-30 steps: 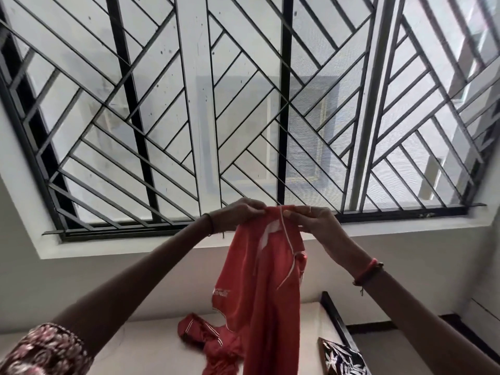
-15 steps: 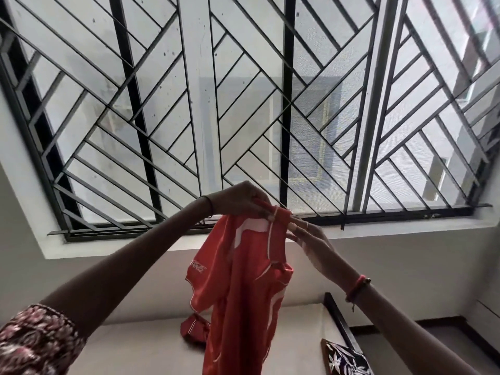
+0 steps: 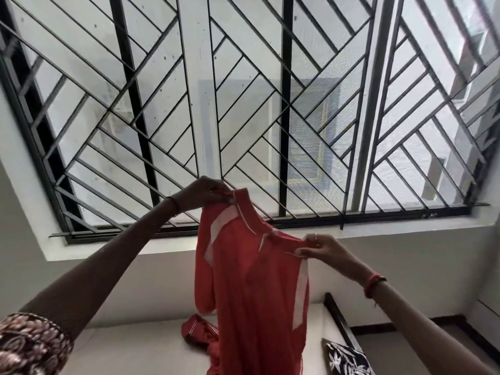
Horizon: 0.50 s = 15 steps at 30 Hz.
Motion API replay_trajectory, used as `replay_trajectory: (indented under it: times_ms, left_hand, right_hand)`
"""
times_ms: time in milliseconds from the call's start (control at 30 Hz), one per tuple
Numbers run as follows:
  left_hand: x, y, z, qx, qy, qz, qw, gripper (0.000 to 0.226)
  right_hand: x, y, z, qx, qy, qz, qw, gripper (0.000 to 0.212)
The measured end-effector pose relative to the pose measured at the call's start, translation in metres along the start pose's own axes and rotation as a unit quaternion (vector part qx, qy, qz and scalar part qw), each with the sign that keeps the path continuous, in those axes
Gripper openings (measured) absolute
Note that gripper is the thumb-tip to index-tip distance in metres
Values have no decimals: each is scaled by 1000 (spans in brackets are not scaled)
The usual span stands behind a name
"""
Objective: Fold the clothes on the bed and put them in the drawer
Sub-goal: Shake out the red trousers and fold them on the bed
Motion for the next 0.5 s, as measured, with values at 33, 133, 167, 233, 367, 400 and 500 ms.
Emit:
replay_trajectory:
  times_ms: [33,133,167,233,367,400,500]
  left_hand:
    - [-2,0,-4,3,0,2,1000,56]
    - [-5,-1,-11,7,-15,12,1000,49]
    - [-6,-1,-12,3,-18,13,1000,42]
    - [-6,-2,-14,-11,-9,-1,1000,30]
    - [-4,-3,-18,-30,24,-52,998,10]
    - [-4,-3,-15,-35,23,-56,998,9]
    - [-5,-1,-10,-65,35,-82,994,14]
  right_hand:
    - [4,8,-3,-7,4,12,1000,32]
    - [17,32,-13,-39,22,60,997,28]
    - [20,40,-19,-38,29,59,997,32]
    - [26,52,-31,-22,22,41,999,44]
    - [29,69,-54,-12,5,6,1000,40]
    - [28,72,-61,-18,19,-3,1000,35]
    - [18,80,-85,-36,49,-57,996,24]
Point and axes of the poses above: each hand's wrist, its own x-axis towards the middle knuckle, its own y-axis out of the back of the hand, z = x × y, the point moved 4 cm from there along x, towards the middle knuckle, and after that the axes turned 12 degrees about -x, right-handed, at the moved point
